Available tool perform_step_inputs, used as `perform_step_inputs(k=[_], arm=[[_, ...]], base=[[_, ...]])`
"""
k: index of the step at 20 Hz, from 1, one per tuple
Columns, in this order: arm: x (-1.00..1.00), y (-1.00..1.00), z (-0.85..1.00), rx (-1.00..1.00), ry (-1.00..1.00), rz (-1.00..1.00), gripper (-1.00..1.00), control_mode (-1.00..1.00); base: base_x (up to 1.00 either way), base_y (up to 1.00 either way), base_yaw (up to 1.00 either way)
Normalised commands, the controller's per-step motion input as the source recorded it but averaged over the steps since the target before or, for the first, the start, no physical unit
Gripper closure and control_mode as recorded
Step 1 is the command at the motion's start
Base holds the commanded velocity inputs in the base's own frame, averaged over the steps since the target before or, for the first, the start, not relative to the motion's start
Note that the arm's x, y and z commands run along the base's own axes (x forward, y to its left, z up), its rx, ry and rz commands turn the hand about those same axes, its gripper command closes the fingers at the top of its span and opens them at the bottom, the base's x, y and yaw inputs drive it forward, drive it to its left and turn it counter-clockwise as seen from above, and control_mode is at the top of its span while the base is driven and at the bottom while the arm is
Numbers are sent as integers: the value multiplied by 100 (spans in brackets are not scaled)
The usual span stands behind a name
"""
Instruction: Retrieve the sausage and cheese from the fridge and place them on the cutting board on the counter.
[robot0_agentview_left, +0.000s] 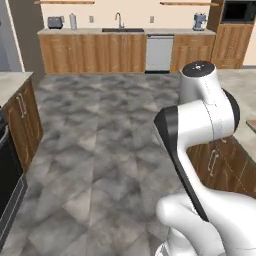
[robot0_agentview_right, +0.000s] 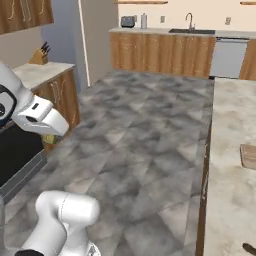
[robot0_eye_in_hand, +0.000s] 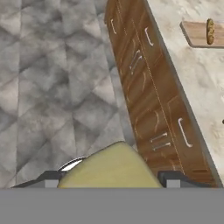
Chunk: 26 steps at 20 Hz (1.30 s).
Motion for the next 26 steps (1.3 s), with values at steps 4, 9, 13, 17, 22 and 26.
perform_step_inputs(k=[4,9,13,17,22,26], arm=[[0,0,0,0,0,0,100,100],[0,0,0,0,0,0,100,100],[0,0,0,0,0,0,100,100],[0,0,0,0,0,0,100,100],[0,0,0,0,0,0,100,100],[0,0,0,0,0,0,100,100]], base=[[25,57,-78],[25,63,-74],[3,43,-82],[34,78,-66],[72,100,-37],[79,91,-47]])
